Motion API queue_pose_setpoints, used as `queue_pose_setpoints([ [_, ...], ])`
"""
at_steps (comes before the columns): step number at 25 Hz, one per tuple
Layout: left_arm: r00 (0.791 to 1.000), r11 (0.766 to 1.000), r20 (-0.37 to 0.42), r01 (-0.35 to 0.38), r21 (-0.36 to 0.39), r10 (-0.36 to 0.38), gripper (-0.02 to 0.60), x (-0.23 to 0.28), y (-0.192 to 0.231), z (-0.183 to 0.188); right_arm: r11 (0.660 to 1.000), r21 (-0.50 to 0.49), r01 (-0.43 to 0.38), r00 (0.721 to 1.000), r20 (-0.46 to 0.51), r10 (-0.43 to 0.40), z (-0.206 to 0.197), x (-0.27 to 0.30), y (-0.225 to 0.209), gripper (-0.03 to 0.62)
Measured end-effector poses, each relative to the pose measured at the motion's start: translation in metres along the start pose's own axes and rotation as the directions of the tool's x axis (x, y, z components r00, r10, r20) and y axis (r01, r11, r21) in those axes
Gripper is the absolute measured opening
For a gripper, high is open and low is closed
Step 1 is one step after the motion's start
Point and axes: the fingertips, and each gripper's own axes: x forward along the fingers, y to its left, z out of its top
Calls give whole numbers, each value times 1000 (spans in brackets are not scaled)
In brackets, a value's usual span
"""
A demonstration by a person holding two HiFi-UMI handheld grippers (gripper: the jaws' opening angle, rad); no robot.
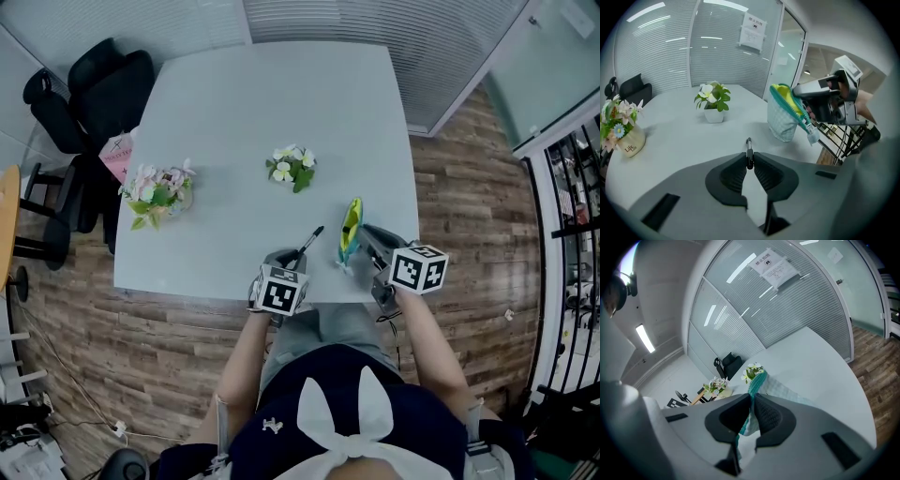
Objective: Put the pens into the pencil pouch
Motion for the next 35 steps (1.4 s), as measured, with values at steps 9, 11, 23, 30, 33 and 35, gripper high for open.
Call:
queue_pose_setpoints([
  [9, 993, 1000, 115, -6, 1, 6, 60, -18, 1, 45, 1000, 11, -5, 1000, 1, 5, 0, 3, -1, 38],
  [11, 991, 1000, 131, -8, 0, 8, 60, -22, 2, 54, 1000, 12, -8, 1000, -1, 8, -1, 3, 0, 38],
  [23, 980, 999, 198, -31, -11, 32, 60, -39, 14, 83, 1000, 20, -24, 1000, -4, 24, -1, 1, 0, 38],
  [30, 978, 999, 206, -37, -18, 40, 60, -45, 19, 86, 999, 30, -28, 1000, -3, 28, -1, 1, 1, 38],
  [33, 975, 999, 219, -34, -19, 37, 60, -48, 19, 90, 999, 28, -29, 1000, -2, 29, -1, 1, 1, 38],
  [35, 973, 999, 229, -27, -22, 32, 60, -50, 19, 93, 999, 29, -29, 1000, -2, 29, -2, 1, 1, 38],
])
